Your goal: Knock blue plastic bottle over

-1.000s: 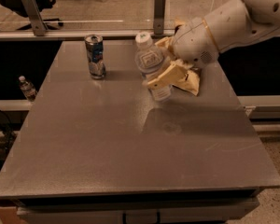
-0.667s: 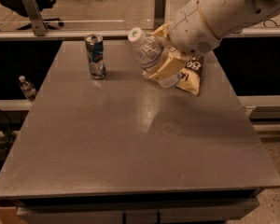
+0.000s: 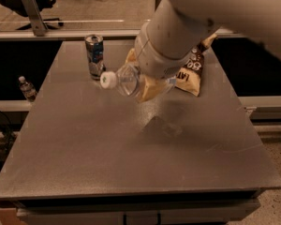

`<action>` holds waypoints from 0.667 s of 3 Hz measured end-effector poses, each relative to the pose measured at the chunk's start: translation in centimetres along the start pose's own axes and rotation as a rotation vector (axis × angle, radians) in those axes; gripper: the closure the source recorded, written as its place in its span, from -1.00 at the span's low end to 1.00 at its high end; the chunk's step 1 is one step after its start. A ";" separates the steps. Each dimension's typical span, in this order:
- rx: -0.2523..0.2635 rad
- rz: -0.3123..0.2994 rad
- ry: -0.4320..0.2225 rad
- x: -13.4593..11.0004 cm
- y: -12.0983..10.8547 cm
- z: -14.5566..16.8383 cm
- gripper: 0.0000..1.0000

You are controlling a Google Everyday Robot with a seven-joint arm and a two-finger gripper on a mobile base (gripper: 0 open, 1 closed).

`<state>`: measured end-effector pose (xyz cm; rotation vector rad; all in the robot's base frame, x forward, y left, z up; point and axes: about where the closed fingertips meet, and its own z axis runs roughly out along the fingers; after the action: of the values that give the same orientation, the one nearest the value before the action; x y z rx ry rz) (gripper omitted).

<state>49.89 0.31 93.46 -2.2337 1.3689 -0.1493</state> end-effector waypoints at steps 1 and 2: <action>-0.093 -0.160 0.159 -0.2 2.9 3.2 1.00; -0.189 -0.320 0.317 0.9 5.1 5.7 1.00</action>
Offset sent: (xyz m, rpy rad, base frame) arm -0.0019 -0.0330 -0.0994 -0.8307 -0.1734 0.2458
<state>48.18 -0.27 85.98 -2.6677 1.2068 -0.5246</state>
